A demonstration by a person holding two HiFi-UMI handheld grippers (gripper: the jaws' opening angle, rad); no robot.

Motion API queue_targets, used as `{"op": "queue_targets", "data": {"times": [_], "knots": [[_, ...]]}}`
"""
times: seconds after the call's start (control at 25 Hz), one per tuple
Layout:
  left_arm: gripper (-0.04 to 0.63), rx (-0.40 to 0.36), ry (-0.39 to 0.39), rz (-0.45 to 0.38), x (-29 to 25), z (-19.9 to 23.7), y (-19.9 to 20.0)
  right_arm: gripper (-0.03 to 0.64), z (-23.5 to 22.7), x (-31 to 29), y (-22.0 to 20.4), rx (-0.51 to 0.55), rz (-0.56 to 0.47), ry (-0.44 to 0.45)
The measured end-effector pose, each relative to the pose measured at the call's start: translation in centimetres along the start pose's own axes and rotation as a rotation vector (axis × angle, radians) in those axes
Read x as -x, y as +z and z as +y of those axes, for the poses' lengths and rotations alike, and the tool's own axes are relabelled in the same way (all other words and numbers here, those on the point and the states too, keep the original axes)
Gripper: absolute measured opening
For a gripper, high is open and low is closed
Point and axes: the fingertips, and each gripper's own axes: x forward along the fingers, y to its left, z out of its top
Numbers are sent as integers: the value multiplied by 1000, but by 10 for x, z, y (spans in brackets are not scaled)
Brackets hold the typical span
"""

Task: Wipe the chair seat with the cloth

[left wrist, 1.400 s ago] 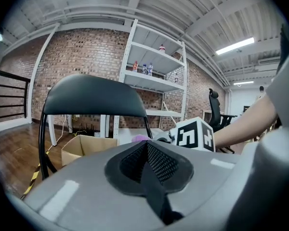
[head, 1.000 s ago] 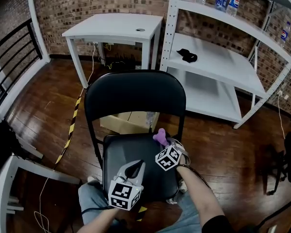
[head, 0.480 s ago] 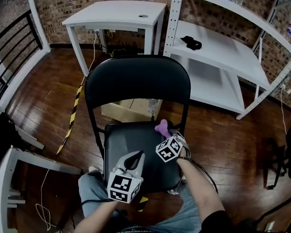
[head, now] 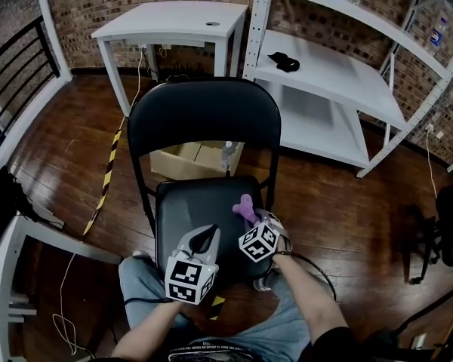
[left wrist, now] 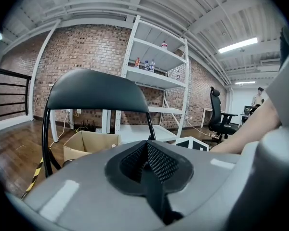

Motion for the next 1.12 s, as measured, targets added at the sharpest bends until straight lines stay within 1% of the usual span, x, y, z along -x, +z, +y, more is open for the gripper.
{"op": "queue_targets", "data": {"times": [0.36,0.76,0.96,1.12], "knots": [[5,-6,-24,-14,11,-27,0,44,52,54,-28,26,-56,47],[5,-5,-51,-30,23,-50,0,44,101,99,-52,56,-65,98],[5,7,-58,-43,27,-57,0,44,118,112,-65,56,-54,112],[5,3,-62,-50,32,-59,2,44,118,115,-66,39,-52,97]]}}
